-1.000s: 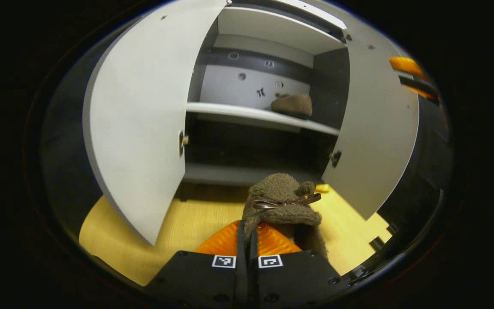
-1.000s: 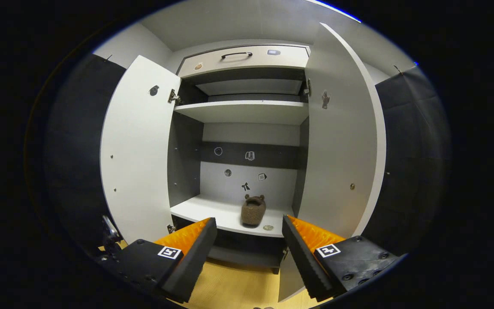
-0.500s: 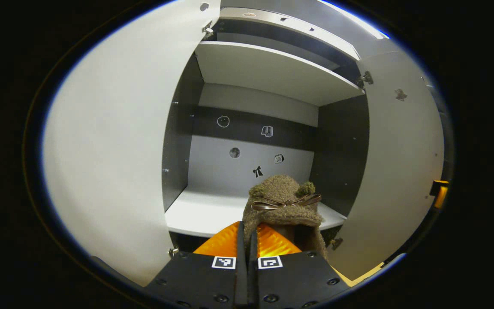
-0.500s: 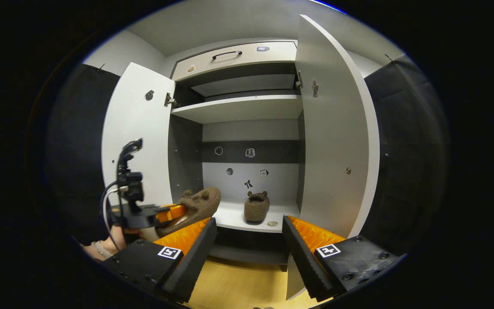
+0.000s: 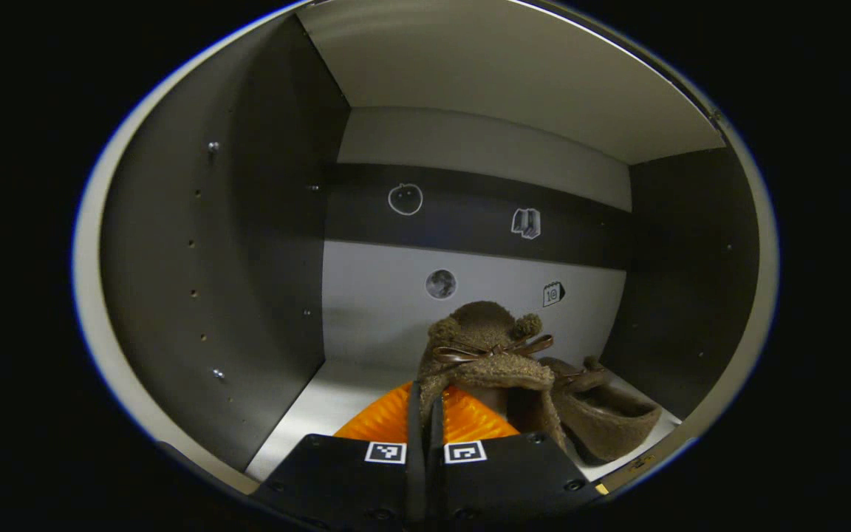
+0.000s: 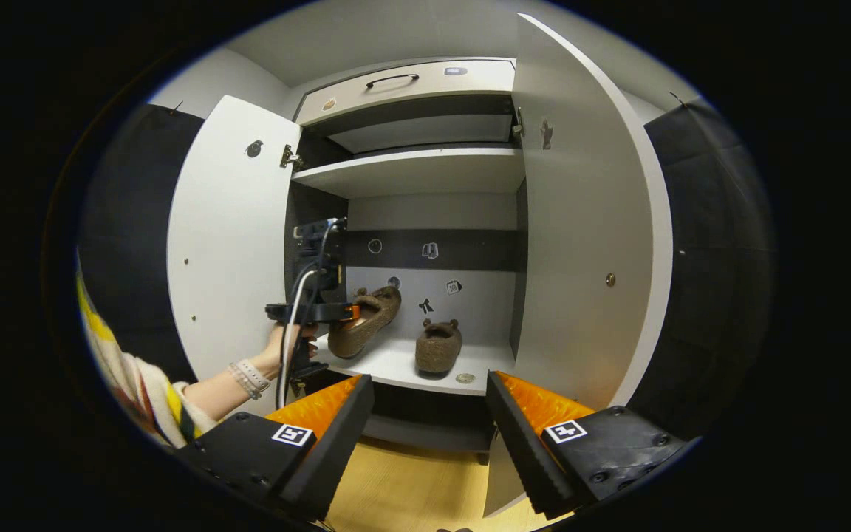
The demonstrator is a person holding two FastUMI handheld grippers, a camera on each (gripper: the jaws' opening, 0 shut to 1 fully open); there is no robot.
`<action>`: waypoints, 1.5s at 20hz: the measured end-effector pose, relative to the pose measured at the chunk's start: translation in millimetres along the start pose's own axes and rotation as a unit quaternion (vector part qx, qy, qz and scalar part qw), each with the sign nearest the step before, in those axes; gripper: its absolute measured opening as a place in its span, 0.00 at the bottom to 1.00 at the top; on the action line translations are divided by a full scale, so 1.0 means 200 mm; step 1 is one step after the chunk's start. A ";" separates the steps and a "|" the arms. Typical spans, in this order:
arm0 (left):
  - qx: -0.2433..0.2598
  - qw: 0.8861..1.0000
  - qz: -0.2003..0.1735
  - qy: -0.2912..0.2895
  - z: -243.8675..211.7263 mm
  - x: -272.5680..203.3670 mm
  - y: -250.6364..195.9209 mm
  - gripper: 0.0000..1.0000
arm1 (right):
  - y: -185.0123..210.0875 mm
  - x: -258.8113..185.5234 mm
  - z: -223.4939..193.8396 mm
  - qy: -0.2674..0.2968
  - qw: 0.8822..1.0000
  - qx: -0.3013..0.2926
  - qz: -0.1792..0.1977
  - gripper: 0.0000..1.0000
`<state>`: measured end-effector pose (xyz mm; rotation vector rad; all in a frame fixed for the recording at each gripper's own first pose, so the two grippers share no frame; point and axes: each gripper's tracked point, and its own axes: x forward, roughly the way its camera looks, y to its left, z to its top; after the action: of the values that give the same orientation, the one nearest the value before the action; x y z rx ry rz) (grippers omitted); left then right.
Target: Grab one shoe with the right hand and put it into the shoe cabinet, grab the other shoe with the left hand and put it into the shoe cabinet; then close the right door with the right hand and the left door with the left hand.
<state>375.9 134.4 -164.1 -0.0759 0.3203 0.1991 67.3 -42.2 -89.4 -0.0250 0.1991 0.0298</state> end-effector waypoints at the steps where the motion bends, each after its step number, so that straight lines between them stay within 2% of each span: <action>1: 0.003 1.000 0.004 0.012 -0.04 0.06 0.00 0.05 | 0.00 0.01 0.00 0.000 1.000 -0.002 0.001 0.98; 4: 0.028 0.998 0.027 0.043 -0.14 0.17 0.05 0.05 | -0.02 0.02 -0.01 0.005 1.000 -0.006 0.001 0.98; 7: 0.013 0.998 0.026 0.047 -0.14 0.17 0.05 0.05 | -0.04 0.02 -0.01 0.006 1.000 -0.006 0.001 0.98; 9: 0.007 0.999 0.013 0.041 -0.13 0.18 0.04 0.12 | -0.04 0.03 -0.01 0.007 1.000 -0.001 0.002 0.98; 11: 0.019 0.999 0.019 0.028 -0.07 0.17 0.07 0.29 | -0.04 0.03 -0.01 0.005 1.000 0.003 0.005 0.98; 12: 0.024 0.999 0.020 0.022 -0.05 0.15 0.06 0.51 | -0.04 0.02 -0.01 0.005 1.000 0.003 0.005 0.98; 16: 0.026 0.999 0.017 -0.029 0.12 0.01 0.05 0.96 | 0.00 0.00 0.03 -0.008 1.000 0.003 0.015 0.98; 18: 0.029 0.998 0.005 -0.061 0.23 -0.15 0.02 0.95 | 0.02 -0.02 0.05 -0.015 1.000 0.001 0.018 0.98; 20: 0.034 0.994 -0.028 -0.104 0.32 -0.38 -0.07 0.95 | 0.04 -0.04 0.09 -0.026 0.999 0.005 0.019 0.98; 22: 0.042 0.984 -0.064 -0.158 0.40 -0.69 -0.14 0.93 | 0.04 -0.06 0.12 -0.037 0.999 0.009 0.016 0.98; 24: 0.051 0.976 -0.077 -0.199 0.45 -1.02 -0.15 0.93 | 0.04 -0.09 0.16 -0.048 0.999 0.007 0.010 0.98; 28: 0.074 0.964 -0.088 -0.239 0.47 -1.62 -0.11 0.93 | 0.07 -0.18 0.22 -0.067 0.998 0.000 0.002 0.98; 30: 0.082 0.966 -0.099 -0.225 0.40 -1.84 -0.09 0.95 | 0.06 -0.23 0.23 -0.070 0.997 -0.016 -0.006 0.98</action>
<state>61.4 57.8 31.3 0.1004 -0.1256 -0.0126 30.1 -30.9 -35.0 -0.0568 0.0586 0.0228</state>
